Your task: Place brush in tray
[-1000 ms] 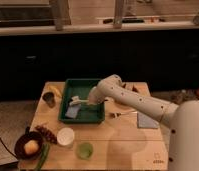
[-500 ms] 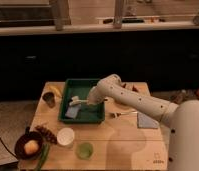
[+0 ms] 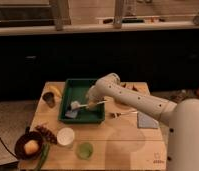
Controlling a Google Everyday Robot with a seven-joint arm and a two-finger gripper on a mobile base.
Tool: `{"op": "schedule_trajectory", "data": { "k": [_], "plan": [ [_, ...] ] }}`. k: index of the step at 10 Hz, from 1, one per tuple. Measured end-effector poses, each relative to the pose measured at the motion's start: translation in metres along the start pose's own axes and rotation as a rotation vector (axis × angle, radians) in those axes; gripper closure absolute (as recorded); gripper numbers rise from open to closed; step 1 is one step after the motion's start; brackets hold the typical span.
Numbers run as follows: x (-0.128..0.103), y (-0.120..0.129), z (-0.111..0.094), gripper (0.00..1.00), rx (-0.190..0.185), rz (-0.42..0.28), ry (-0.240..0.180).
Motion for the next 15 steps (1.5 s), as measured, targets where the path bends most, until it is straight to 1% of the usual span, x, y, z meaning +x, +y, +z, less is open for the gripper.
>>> {"op": "schedule_trajectory", "data": {
  "k": [5, 9, 10, 12, 13, 15],
  "plan": [
    [-0.001, -0.005, -0.005, 0.2, 0.0, -0.01, 0.006],
    [0.001, -0.007, -0.016, 0.2, 0.001, -0.015, -0.001],
    [0.006, -0.006, -0.023, 0.2, -0.001, -0.011, -0.007],
    [0.014, -0.005, -0.032, 0.2, 0.002, -0.001, -0.009],
    [0.024, -0.005, -0.041, 0.2, 0.009, 0.014, -0.007],
    [0.031, -0.007, -0.053, 0.2, 0.021, 0.029, -0.007]
  ]
}}
